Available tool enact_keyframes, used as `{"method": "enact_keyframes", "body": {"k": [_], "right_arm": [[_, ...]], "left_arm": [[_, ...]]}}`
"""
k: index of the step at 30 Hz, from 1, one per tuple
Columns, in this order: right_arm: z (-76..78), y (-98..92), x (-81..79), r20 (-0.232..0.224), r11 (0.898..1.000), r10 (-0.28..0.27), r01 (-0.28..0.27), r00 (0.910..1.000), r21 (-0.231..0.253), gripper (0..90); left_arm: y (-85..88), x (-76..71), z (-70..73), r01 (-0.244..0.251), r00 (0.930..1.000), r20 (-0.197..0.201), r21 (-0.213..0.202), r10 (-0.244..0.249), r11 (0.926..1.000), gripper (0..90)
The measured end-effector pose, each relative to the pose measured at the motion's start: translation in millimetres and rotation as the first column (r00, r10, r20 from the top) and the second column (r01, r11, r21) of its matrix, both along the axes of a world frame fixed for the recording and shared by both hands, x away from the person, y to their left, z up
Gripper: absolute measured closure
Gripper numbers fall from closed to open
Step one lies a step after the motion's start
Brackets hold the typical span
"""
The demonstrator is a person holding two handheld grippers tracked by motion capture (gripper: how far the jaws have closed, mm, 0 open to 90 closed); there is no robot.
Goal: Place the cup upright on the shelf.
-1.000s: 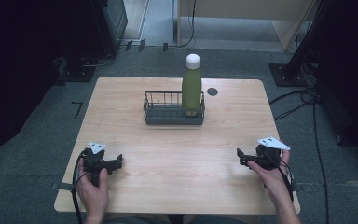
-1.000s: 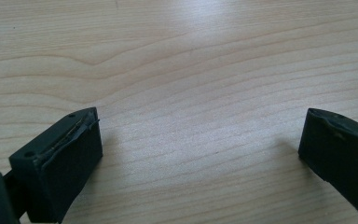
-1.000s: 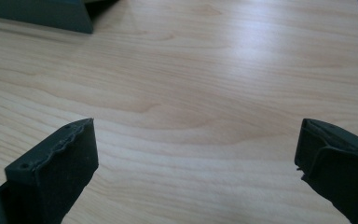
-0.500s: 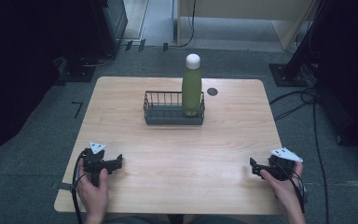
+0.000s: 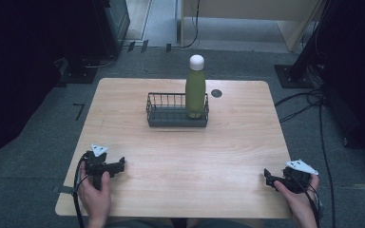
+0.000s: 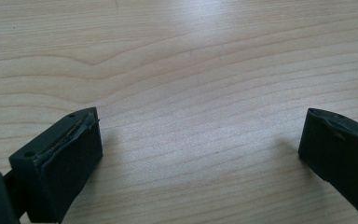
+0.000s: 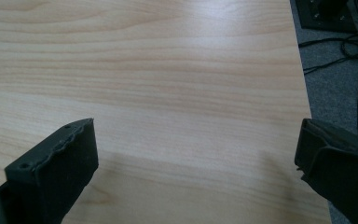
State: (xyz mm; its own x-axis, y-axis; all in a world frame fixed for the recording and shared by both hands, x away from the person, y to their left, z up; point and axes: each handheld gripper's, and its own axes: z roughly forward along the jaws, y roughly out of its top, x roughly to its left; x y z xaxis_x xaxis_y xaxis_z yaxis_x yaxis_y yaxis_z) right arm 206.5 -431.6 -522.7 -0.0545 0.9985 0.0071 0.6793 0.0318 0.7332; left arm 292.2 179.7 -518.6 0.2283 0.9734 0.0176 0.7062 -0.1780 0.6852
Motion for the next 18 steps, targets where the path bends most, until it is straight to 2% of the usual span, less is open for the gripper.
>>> {"method": "enact_keyframes", "body": {"k": [9,12,15,18], "right_arm": [[-4.6,-6.7,-8.5,-0.016,0.999,-0.03,0.03,0.9994,-0.01,0.0],[-5.1,-8.5,-10.0,-0.033,1.0,-0.025,0.025,0.9992,0.018,0.0],[-5.3,-7.9,-11.1,-0.03,1.0,-0.001,0.002,0.9996,0.017,0.0],[-5.4,-8.0,-11.2,-0.03,1.0,-0.002,0.002,0.9996,0.017,0.0]], "left_arm": [[0.0,0.0,0.0,0.0,1.0,0.0,0.0,0.0,1.0,0.1],[-0.1,-0.1,-0.1,0.0,1.0,0.0,-0.001,0.0,1.0,0.1],[0.0,0.0,0.0,0.0,1.0,0.0,-0.001,0.0,1.0,0.1],[-0.1,-0.1,0.0,0.0,1.0,0.0,-0.001,0.0,1.0,0.1]]}}
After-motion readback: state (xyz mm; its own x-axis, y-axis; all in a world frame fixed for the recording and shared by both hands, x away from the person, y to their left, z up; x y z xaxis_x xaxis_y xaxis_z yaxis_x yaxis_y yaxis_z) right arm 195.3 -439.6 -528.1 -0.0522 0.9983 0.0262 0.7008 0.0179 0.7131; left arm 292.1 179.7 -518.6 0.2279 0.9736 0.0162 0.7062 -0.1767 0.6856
